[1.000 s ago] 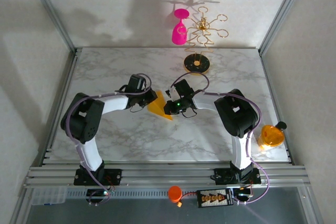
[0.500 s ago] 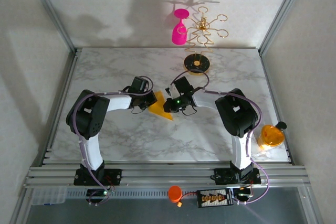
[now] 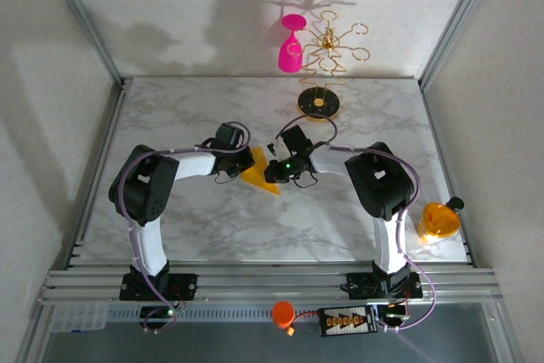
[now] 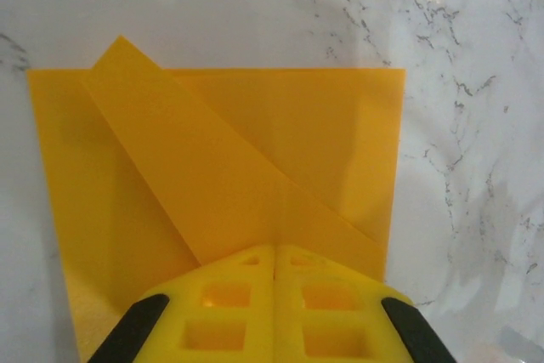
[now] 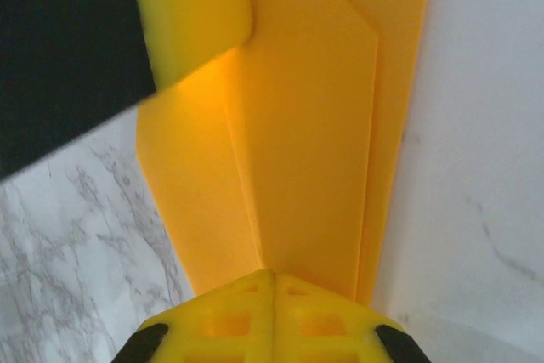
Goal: Fold a paper plane with a square sheet of paper (pick it up from the middle)
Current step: Fourth fold the wing at the center of the table.
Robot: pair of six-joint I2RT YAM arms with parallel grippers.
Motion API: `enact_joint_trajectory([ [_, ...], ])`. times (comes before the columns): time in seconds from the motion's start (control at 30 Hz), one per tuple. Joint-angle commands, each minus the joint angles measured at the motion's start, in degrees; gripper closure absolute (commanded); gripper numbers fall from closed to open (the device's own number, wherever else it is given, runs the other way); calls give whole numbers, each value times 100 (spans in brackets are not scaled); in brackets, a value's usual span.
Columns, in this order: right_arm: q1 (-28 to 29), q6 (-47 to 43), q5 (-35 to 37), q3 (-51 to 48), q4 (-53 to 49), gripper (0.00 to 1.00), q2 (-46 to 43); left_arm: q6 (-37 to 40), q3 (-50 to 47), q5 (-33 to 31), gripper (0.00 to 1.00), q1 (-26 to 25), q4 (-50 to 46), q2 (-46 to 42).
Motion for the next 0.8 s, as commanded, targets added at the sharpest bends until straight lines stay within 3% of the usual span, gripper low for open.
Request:
enact_joint_trajectory([
  [0.0,-2,-215,-12,-502,-689,96,-261,-59,-184,-907,98,23,-1022,538],
  [0.43,-150,34,83,-1598,-589,95,-1076,106,-277,-694,97,17,-852,337],
  [0.63,-232,267,-16,-1602,3,95,-1418,393,20,-207,91,-31,-884,200],
  [0.77,-347,572,-59,-1561,686,87,-1879,399,332,47,83,-53,-907,-216],
])
